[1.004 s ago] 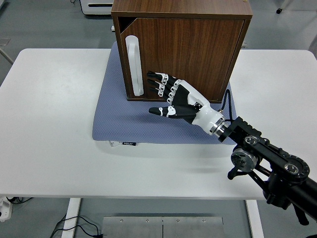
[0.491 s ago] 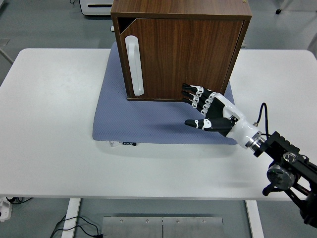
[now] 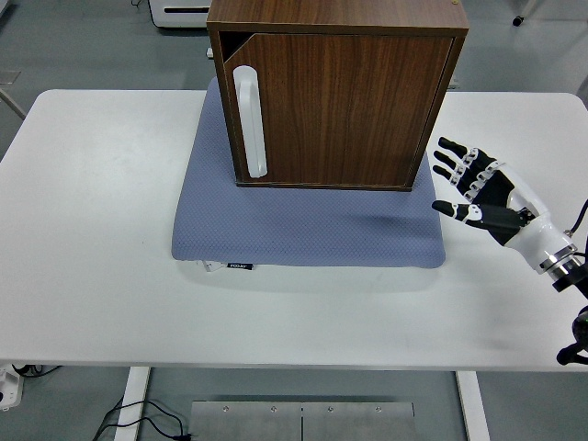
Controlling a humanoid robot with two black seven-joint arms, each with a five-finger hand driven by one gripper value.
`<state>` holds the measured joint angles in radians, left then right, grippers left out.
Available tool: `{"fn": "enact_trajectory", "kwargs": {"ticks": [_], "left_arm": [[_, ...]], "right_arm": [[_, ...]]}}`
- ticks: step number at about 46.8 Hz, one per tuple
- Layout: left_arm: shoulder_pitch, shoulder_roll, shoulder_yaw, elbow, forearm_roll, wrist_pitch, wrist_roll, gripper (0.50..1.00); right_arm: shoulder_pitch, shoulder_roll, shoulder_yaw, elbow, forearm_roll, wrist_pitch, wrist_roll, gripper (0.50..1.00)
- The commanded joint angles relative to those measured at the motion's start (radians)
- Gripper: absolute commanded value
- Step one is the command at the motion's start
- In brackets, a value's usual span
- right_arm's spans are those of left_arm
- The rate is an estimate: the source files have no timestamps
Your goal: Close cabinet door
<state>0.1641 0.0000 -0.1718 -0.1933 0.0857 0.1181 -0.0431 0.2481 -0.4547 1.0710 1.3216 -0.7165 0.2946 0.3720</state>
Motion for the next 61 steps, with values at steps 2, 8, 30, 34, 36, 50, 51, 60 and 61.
{"fn": "enact_trajectory", "kwargs": {"ticks": [2, 8, 30, 34, 36, 50, 51, 60, 61], "left_arm": [[0.0, 0.0, 0.0, 0.0, -0.001, 0.0, 0.0, 1.0], [0.002, 0.0, 0.0, 0.0, 0.0, 0.0, 0.0, 1.0], [0.0, 0.0, 0.0, 0.0, 0.0, 0.0, 0.0, 1.0], [0.0, 0.0, 0.0, 0.0, 0.0, 0.0, 0.0, 1.0], [0.0, 0.0, 0.0, 0.0, 0.0, 0.0, 0.0, 1.0], [0.0, 0.0, 0.0, 0.0, 0.0, 0.0, 0.0, 1.0], [0.0, 0.0, 0.0, 0.0, 0.0, 0.0, 0.0, 1.0], [0.0, 0.0, 0.0, 0.0, 0.0, 0.0, 0.0, 1.0], [0.0, 0.0, 0.0, 0.0, 0.0, 0.0, 0.0, 1.0]], "right_arm": [[-0.009, -0.013, 0.029, 0.001, 0.008, 0.0, -0.001, 1.0], [-0.02, -0.013, 0.081, -0.005, 0.06, -0.006, -0.001, 1.0], [0.089, 0.234, 0.221, -0.223, 0.146, -0.17, 0.039, 1.0], [0.125, 0.266, 0.221, -0.281, 0.153, -0.173, 0.051, 1.0], [0.14, 0.278, 0.221, -0.303, 0.158, -0.175, 0.051, 1.0], [0.181, 0.329, 0.238, -0.36, 0.195, -0.196, 0.045, 1.0], [0.178, 0.329, 0.234, -0.36, 0.195, -0.19, 0.042, 1.0], [0.189, 0.3, 0.149, -0.357, 0.195, -0.155, -0.033, 1.0], [0.192, 0.286, 0.141, -0.357, 0.195, -0.155, -0.051, 1.0]]}}
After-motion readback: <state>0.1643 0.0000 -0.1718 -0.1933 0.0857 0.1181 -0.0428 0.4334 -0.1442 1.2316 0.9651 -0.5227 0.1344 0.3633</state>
